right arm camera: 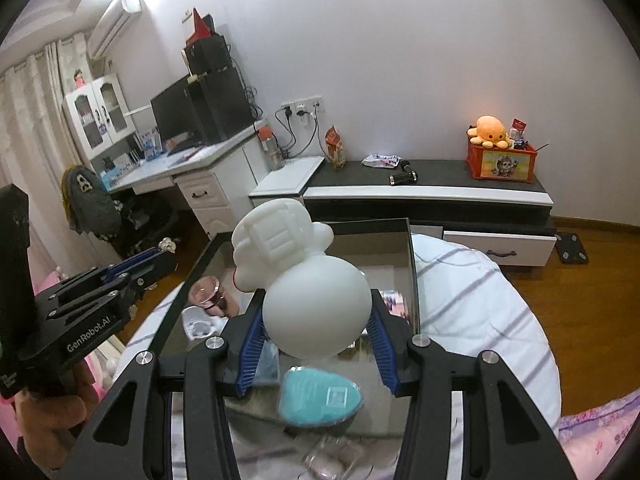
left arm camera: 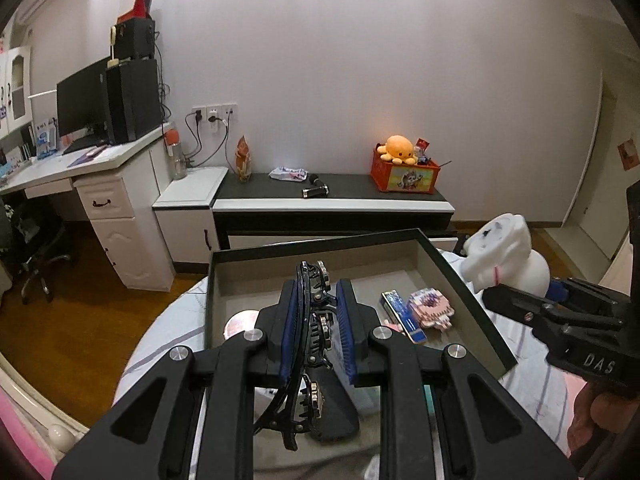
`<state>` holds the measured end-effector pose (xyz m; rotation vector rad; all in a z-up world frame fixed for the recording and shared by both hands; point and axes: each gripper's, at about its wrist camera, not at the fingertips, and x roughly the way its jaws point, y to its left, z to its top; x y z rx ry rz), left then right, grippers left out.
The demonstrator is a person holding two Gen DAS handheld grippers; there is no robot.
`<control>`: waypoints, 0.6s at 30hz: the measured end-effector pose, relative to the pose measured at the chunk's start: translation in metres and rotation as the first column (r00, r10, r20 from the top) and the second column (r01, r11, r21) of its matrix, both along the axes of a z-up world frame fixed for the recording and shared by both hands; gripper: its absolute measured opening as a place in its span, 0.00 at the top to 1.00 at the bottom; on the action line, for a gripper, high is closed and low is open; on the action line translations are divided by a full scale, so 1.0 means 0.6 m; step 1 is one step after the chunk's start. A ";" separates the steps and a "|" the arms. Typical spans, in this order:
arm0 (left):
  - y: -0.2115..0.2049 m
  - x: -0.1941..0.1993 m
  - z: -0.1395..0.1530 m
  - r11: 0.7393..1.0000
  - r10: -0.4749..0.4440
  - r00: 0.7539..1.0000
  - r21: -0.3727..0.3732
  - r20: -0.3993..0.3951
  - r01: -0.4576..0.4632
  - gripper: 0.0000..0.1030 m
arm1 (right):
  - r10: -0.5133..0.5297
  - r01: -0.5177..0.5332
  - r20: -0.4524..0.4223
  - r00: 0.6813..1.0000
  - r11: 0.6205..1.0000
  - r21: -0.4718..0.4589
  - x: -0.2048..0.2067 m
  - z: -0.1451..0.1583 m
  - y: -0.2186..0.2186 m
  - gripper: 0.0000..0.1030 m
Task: Organize rigid objects
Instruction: 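Carry the hair clip into the black box with the left tool while the right places the white figure there, then lift both open tools away from the black box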
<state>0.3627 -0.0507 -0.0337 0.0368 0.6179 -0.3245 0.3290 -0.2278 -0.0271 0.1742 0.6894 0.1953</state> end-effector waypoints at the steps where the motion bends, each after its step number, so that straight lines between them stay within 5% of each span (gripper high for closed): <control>1: -0.004 0.007 -0.008 1.000 0.002 1.000 0.002 -0.009 -0.002 0.81 | 0.004 -0.004 -0.009 1.000 1.000 -0.003 0.010 -0.005 0.002 0.53; 14: -0.031 0.058 -0.094 0.998 0.025 0.993 0.059 -0.113 -0.018 0.77 | 0.006 -0.007 -0.158 0.987 1.000 -0.010 0.083 -0.093 0.011 0.52; 17: -0.027 0.051 -0.093 0.997 0.039 0.993 0.067 -0.115 -0.032 0.45 | 0.014 -0.013 -0.172 0.985 1.000 0.006 0.082 -0.097 0.007 0.48; 18: -0.026 0.046 -0.089 0.997 0.047 0.994 0.065 -0.100 -0.040 0.32 | 0.025 -0.024 -0.172 0.985 1.000 0.011 0.080 -0.096 0.007 0.36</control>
